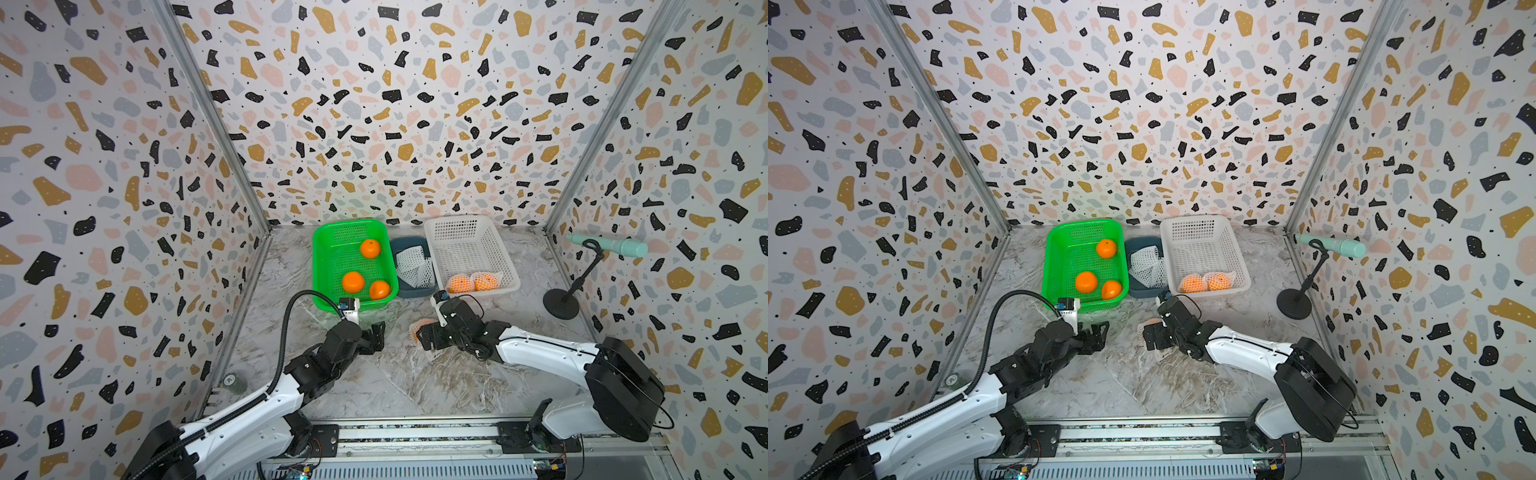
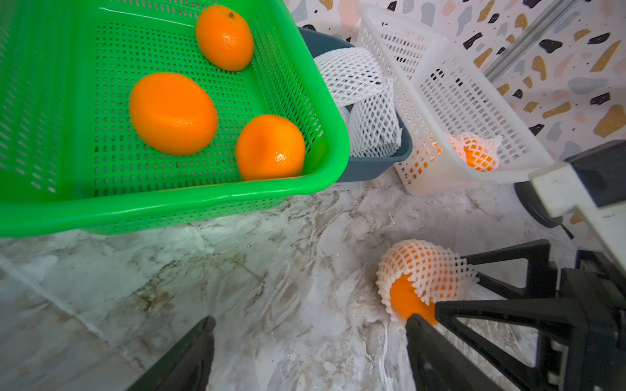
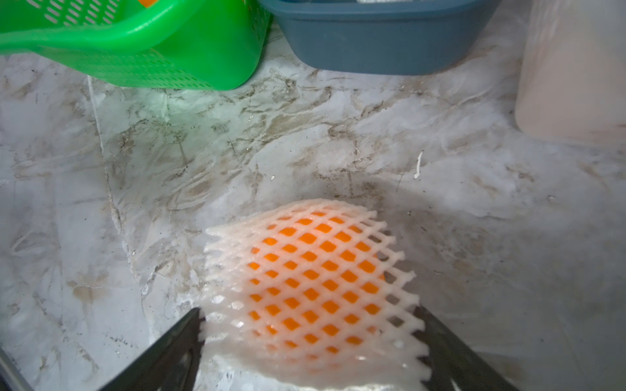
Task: Remove foam nets from oranges
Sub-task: Remove the foam net from the orange.
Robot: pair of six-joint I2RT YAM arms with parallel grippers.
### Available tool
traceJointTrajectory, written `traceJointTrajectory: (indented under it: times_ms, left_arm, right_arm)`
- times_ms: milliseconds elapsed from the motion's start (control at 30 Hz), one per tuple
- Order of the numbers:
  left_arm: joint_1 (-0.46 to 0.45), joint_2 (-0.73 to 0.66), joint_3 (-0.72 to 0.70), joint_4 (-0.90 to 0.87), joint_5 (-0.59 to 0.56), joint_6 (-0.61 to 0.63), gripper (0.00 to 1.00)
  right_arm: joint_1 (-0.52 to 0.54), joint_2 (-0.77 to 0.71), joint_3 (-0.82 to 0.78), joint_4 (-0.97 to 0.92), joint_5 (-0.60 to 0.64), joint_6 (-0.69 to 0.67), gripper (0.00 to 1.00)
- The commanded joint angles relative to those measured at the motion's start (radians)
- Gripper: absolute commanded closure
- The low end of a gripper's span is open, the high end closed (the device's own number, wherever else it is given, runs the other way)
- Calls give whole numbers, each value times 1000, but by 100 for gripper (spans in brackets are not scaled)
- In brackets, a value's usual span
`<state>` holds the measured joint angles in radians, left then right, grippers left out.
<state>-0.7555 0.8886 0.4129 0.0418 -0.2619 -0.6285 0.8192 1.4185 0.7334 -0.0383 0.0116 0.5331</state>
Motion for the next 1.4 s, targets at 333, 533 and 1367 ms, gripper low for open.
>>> traceJointTrajectory:
  times_ms: [333,533,1367]
  left_arm:
    - [4,-5,-65,138,85,-11,11]
    - [4,-6,-61,130,88,-8,11]
    - [3,-1,-88,197,152,-8,11]
  right_arm:
    - [-63,-61,-56,75,-113,-6,7]
    - [-63,-40,-61,91,-135,-12,2]
    - [-153,-99,-142,174,-246,15,6]
